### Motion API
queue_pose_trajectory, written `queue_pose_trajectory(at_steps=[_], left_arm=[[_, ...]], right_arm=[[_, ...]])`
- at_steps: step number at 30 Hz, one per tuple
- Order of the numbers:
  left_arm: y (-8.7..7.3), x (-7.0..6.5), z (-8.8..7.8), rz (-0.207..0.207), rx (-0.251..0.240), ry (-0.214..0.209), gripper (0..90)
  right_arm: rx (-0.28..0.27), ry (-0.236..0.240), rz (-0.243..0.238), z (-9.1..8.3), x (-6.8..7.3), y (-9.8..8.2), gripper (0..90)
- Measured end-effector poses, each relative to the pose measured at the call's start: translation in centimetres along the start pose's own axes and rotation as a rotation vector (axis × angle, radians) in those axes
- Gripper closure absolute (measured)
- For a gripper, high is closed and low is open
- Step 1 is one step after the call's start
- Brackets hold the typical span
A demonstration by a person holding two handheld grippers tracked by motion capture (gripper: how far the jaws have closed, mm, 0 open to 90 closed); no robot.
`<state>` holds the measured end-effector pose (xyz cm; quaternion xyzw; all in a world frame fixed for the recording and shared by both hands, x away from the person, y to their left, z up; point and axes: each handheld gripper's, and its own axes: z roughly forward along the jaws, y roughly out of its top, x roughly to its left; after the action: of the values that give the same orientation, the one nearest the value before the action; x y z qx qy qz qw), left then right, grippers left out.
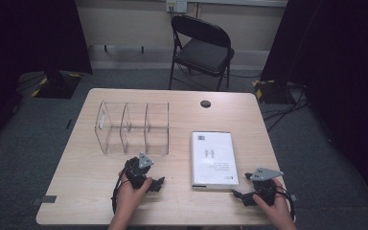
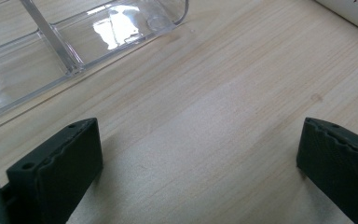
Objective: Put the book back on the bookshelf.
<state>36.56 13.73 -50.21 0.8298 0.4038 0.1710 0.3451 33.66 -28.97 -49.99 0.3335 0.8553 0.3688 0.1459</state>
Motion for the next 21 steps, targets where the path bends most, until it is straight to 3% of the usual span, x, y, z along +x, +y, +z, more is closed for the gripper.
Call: queue_pose_trajectory(at_steps=[10, 14, 16, 17, 18, 20, 21], left_arm=[[0.0, -0.3, 0.1, -0.018, -0.003, -0.004, 0.0], [0.4, -1.0, 0.2, 0.02, 0.008, -0.032, 0.3], [0.8, -1.9, 0.3, 0.034, 0.006, -0.061, 5.4], [1.3, -2.7, 0.3, 0.065, 0.009, -0.083, 19.5], [1.3, -2.7, 0.3, 0.065, 0.009, -0.083, 21.8], [1.7, -3.8, 0.5, 0.08, 0.009, -0.113, 17.9], [1.9, -4.3, 0.6, 0.099, 0.004, -0.12, 17.9]], right_arm=[[0.002, -0.001, 0.003, 0.0, 0.0, 0.0, 11.3], [0.002, 0.001, 0.002, 0.0, 0.0, 0.0, 11.3], [-0.001, 0.002, 0.0, 0.0, 0.0, 0.0, 11.5], [-0.003, 0.006, -0.001, 0.0, 0.1, 0.0, 13.1], [-0.003, 0.006, -0.001, 0.0, 0.1, 0.0, 13.1], [-0.006, 0.014, -0.007, 0.0, 0.2, 0.1, 14.8], [-0.008, 0.029, -0.022, 0.0, 0.4, 0.2, 20.6]])
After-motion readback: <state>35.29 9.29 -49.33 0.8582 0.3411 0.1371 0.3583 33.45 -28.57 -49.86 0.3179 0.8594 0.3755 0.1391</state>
